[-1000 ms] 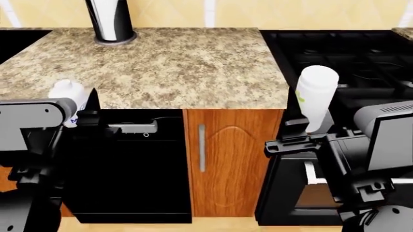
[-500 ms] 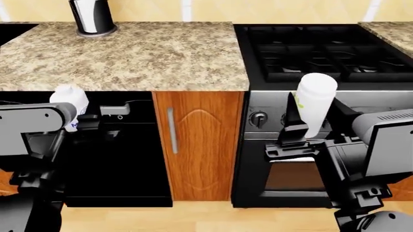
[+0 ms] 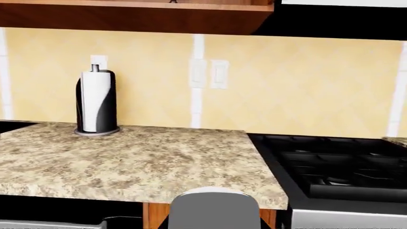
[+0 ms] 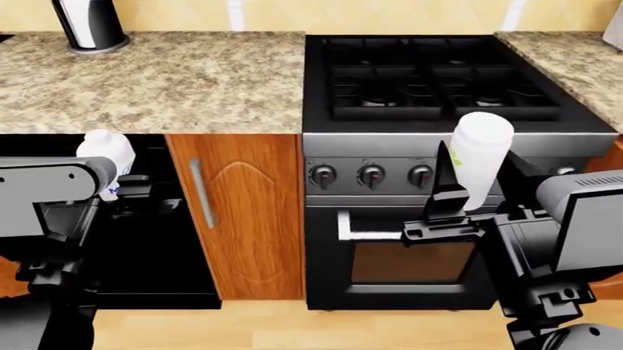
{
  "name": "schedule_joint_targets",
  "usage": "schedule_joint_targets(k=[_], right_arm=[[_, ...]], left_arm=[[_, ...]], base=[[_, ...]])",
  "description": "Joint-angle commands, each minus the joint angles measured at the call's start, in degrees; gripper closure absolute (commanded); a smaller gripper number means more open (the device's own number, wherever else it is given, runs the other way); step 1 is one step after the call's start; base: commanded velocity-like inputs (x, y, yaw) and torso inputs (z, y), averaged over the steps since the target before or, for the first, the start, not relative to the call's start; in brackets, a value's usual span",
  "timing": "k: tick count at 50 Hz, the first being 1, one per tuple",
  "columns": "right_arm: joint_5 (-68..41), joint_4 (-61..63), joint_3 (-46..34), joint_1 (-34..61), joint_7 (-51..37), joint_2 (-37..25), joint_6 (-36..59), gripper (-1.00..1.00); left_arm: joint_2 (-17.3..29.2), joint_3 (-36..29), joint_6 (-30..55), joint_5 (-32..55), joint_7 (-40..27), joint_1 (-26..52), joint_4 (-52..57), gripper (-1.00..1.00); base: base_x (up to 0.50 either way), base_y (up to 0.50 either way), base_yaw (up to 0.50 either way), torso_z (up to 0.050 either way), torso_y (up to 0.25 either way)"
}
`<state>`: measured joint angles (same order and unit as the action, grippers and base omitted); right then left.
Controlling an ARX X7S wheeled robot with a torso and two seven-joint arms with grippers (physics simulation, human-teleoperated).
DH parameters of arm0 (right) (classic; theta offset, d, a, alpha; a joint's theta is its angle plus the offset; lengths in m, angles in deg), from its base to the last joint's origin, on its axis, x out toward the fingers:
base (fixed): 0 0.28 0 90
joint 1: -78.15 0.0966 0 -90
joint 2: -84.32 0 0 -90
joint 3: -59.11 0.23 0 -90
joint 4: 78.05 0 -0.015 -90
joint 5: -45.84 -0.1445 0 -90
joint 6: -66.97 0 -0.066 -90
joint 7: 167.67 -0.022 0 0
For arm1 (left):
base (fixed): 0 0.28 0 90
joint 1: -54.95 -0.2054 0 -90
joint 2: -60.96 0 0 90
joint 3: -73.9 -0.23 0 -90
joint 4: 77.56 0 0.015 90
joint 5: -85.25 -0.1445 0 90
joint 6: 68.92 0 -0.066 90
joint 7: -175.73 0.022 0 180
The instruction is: Pick and place the shaker into the drawer. Then close the cabinet.
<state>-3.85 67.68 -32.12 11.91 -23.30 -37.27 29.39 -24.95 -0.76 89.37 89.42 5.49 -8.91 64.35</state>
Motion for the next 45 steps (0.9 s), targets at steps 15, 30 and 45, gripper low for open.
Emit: schedule_joint_targets(k=[15, 30, 45], right_arm=[[-0.48, 0.49, -0.12, 1.10, -1.13, -1.24, -0.11, 1.00], [0.37, 0.30, -0.69, -0.28, -1.20, -1.72, -1.87, 1.00], [-0.01, 0.26, -0.78, -0.46, -1.78, -2.39, -2.59, 1.00]], left_arm=[[0.72, 0.11, 0.16, 2.54, -1.74, 0.15, 0.17, 1.00], [0.99, 0.33, -0.66, 3.55, -2.47, -0.87, 0.09, 1.00], [1.36, 0.30, -0.23, 4.56, -3.37, -0.66, 0.27, 1.00]], base=[[-0.02, -0.50, 0.00, 0.001, 0.000], [-0.02, -0.50, 0.00, 0.000, 0.000], [-0.02, -0.50, 0.00, 0.001, 0.001]])
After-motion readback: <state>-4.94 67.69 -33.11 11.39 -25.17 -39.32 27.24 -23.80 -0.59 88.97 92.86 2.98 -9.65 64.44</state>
